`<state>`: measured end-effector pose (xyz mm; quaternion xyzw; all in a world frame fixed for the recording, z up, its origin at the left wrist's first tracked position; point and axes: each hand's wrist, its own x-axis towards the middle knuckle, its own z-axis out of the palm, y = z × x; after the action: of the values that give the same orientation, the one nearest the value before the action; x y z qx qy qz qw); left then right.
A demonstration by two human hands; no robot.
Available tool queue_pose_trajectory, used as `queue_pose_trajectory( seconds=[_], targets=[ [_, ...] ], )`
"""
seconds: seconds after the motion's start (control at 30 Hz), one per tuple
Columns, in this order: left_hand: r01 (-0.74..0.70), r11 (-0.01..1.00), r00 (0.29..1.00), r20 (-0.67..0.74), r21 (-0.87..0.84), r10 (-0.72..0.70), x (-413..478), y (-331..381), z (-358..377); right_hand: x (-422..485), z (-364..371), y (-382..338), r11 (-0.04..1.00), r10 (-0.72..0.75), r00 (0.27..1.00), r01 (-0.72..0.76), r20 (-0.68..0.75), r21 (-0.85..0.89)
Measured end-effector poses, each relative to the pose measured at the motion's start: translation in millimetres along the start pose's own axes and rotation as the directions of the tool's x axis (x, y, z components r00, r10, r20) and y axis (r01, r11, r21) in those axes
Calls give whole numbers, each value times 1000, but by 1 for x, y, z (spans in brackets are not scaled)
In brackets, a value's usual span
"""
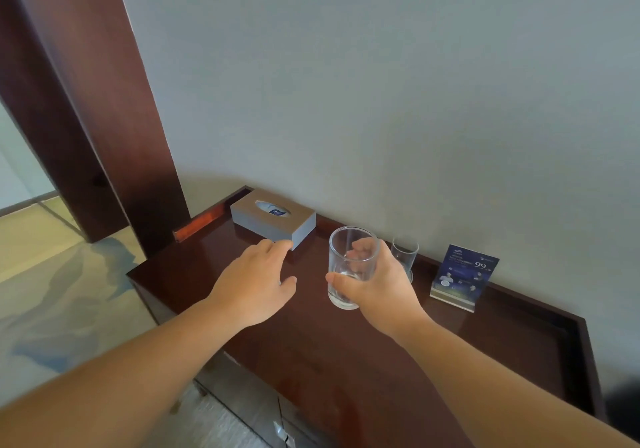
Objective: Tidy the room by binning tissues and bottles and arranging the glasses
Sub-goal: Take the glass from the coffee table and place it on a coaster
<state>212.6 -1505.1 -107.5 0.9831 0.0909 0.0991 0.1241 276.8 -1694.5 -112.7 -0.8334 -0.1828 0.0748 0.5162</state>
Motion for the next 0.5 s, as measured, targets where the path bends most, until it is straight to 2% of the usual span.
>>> queue_pose_trajectory(
  seconds=[0.3,0.5],
  targets=[
    [-40,999,994,103,-23,42,69,-47,36,62,27,19,996,92,995,-91,-47,25],
    [-143,988,965,213,-53,151,119,-87,61,97,58,25,982,188,972,-185,-145,34]
  ],
)
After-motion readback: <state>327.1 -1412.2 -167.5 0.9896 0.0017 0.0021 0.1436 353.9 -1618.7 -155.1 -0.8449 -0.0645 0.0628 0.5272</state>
